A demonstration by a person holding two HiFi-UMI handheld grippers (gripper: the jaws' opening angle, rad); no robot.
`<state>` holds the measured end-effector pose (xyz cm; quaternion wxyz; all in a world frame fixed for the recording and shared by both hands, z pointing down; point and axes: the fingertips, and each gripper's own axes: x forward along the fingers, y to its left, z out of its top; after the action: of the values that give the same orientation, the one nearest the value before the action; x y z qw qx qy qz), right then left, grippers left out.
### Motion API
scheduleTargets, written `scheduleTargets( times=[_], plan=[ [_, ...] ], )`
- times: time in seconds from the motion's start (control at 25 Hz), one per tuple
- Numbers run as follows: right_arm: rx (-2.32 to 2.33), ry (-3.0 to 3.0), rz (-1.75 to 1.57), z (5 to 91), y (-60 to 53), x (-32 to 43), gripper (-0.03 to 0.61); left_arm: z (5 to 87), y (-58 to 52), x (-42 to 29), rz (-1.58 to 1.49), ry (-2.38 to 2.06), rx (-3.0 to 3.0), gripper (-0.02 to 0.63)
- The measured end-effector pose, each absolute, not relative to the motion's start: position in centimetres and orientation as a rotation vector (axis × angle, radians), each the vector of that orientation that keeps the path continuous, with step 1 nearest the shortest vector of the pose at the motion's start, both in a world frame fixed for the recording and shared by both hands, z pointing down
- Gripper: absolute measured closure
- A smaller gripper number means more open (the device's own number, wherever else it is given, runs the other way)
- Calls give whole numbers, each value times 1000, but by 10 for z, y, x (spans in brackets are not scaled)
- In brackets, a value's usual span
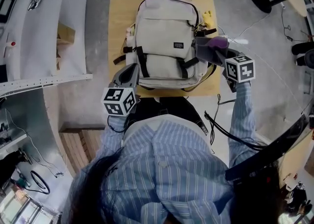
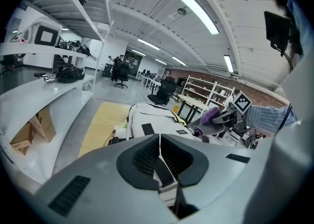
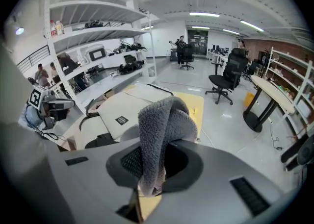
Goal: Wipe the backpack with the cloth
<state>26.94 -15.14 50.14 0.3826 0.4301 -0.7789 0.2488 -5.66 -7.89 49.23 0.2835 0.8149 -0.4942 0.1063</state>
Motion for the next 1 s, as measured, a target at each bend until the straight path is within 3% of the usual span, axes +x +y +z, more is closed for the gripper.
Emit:
scheduleTargets(
  times=[0.52,0.8,1.0],
  plan=[
    [820,-2310,382,437,-223,78,537,495,-72,-93,262,-1402,2113,601],
    [655,-2383,381,449,-229,-30,537,497,-69,-121,249,-1448,2068,601],
    [583,-2337,394,483,-226,-69,537,500,-65,-143,250,-1478,2038,601]
  ],
)
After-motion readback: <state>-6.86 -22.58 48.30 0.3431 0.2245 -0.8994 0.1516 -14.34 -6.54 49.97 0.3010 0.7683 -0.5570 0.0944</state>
